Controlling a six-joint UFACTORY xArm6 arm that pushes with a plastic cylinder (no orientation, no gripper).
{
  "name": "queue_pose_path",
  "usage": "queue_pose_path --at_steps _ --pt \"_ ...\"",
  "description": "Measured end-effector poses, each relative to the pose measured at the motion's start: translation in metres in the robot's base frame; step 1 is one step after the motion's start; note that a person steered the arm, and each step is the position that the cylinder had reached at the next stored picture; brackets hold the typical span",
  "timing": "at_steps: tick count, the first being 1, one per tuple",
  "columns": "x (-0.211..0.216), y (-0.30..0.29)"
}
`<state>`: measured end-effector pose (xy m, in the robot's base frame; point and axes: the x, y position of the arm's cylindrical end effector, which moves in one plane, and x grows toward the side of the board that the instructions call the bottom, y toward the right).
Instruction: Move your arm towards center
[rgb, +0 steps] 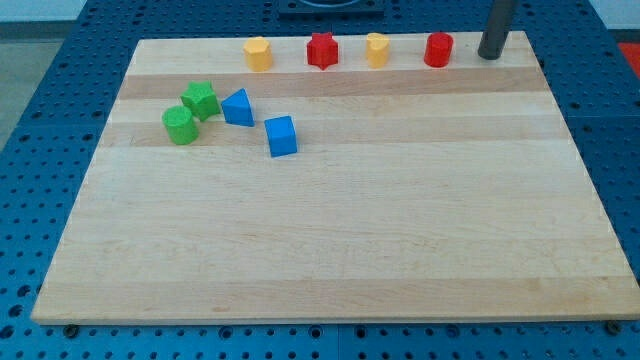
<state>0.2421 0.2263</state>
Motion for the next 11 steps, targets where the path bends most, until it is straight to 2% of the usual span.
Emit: queue_pose_path --at_steps 6,7,8,9,11 --pt "-0.002 -0.026" --pt "0.008 -0.024" --pt "0.058 0.002" --pt "0.092 -0.016" --pt "0.092 -0.016"
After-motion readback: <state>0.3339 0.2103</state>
